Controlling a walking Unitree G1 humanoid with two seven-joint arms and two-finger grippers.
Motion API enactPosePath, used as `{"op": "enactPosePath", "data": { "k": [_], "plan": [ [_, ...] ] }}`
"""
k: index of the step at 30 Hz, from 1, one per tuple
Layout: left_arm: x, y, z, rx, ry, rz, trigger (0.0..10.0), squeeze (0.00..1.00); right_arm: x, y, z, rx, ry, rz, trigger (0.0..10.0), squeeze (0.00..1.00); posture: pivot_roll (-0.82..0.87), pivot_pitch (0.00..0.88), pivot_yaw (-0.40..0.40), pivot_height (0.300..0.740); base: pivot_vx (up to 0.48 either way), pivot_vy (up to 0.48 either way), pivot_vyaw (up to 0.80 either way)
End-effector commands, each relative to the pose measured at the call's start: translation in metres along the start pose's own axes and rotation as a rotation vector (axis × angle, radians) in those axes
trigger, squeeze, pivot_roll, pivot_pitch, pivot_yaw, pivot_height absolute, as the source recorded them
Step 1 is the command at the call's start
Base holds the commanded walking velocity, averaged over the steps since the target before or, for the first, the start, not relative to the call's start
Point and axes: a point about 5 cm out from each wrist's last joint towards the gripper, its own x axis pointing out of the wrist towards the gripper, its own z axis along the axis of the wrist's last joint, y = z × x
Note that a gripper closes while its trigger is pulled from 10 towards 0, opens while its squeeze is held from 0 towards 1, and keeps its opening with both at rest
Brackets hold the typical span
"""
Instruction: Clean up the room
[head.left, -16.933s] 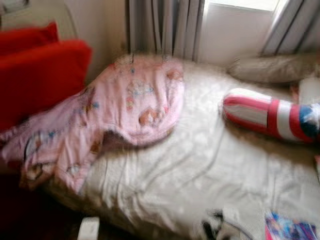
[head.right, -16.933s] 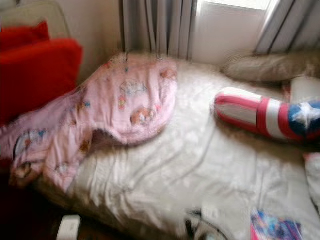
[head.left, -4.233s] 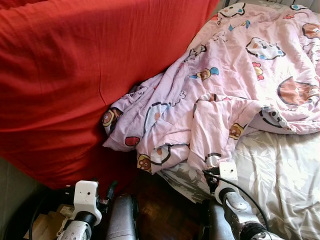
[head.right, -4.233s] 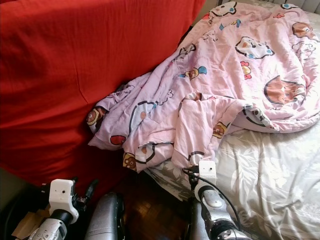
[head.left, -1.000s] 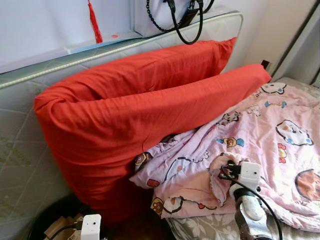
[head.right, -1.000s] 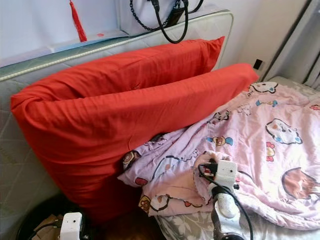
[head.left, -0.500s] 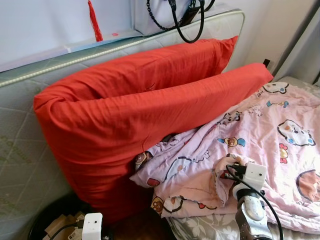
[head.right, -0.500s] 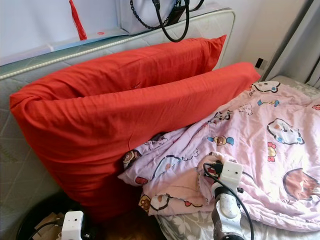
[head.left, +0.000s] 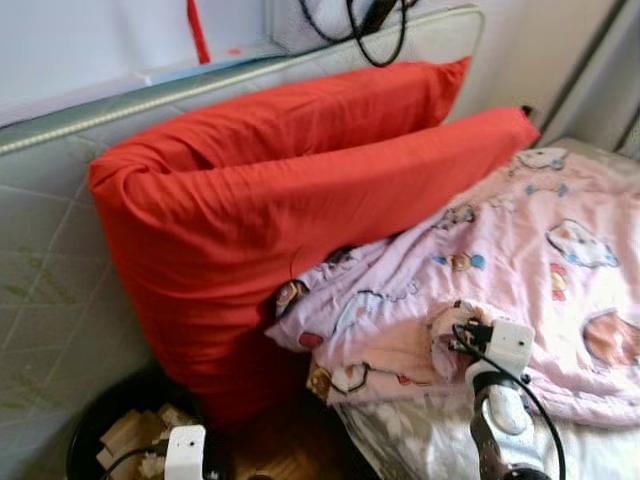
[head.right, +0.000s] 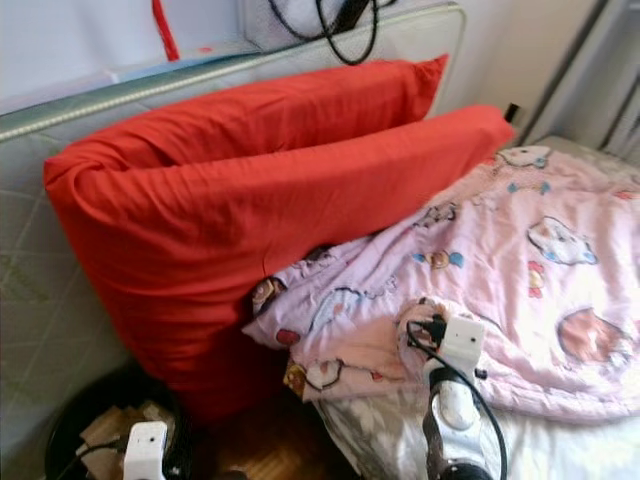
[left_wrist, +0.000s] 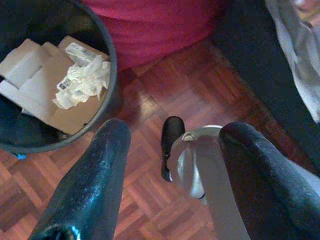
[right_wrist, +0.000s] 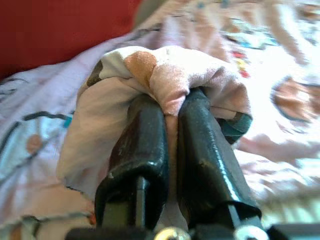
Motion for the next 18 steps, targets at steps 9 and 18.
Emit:
{"op": "enactPosePath", "data": {
  "k": [9,18],
  "plan": [
    [-0.001,-0.001,-0.005,0.009,0.023,-0.008,10.0,0.0,0.007,-0.013,0.017,-0.008,-0.074,-0.051,10.0,0.0,0.15,0.058,-0.044,0.74,-0.329,0.0,0.0],
    [-0.001,-0.001,-0.005,0.013,0.027,-0.008,10.0,0.0,0.01,-0.011,0.03,-0.056,-0.139,-0.036,10.0,0.0,0.14,0.065,-0.043,0.74,-0.328,0.0,0.0]
  ]
}}
